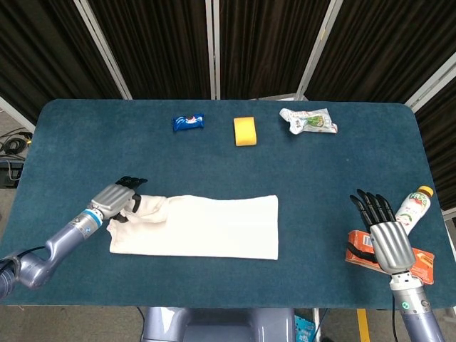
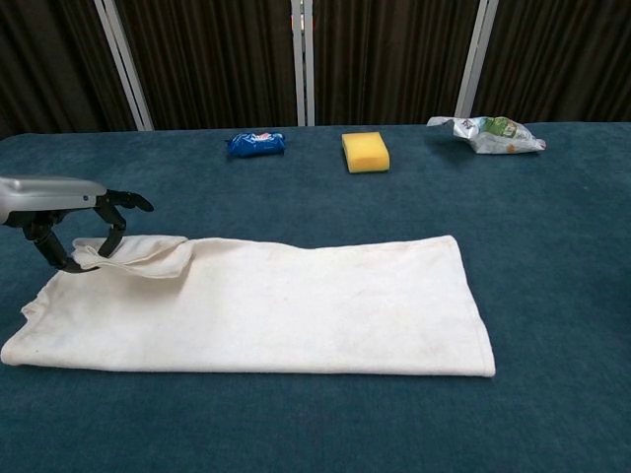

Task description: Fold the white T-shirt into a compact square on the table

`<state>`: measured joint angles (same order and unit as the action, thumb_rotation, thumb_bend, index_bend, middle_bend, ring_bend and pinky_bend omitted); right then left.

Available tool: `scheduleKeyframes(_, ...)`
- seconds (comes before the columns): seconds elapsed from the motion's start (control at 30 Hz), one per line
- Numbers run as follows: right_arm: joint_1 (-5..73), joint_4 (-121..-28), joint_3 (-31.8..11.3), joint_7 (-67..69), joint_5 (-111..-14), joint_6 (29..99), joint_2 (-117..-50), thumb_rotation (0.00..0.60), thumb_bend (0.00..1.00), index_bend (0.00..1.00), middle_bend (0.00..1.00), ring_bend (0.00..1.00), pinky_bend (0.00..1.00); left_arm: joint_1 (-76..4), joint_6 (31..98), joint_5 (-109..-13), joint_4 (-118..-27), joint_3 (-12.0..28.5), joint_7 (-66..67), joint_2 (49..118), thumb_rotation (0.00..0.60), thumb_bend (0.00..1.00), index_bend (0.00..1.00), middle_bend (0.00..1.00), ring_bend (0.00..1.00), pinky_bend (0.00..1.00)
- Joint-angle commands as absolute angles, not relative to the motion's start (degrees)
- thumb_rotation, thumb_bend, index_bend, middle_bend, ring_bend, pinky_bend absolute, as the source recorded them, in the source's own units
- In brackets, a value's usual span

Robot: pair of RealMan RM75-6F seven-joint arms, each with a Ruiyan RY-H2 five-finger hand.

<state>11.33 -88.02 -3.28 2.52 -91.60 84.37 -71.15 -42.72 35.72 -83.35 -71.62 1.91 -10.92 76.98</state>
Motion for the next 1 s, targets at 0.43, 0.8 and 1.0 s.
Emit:
scheduleKeyframes(0.43, 11.4, -87.9, -3.3, 2.2, -91.6, 84.1, -71.3, 0.6, 0.07, 0.05, 0.03, 0.0, 0.0, -43.0, 35.1, -82.6, -69.8, -0.5, -7.8, 79.2, 0.6, 0.49, 0.74, 0.0, 0.0, 0.0)
scheduleKeyframes(0.8, 11.3, -88.1, -3.3, 2.4, -91.7, 84.4, -71.1, 0.6, 0.08, 0.05, 0.03, 0.0, 0.0, -42.9, 35.3, -81.8, -70.1, -1.3, -6.5, 79.1, 0.6, 0.5, 0.72, 0.0, 0.0, 0.0)
scheduleKeyframes(1.0, 11.2, -88.2, -3.3, 2.4, -91.8, 84.6, -71.1, 0.6, 0.07, 0.05, 0.03, 0.0, 0.0, -42.7, 35.4, -81.1, -70.2, -1.6, -6.4, 78.7, 0.6, 0.27, 0.2, 0.0, 0.0, 0.0)
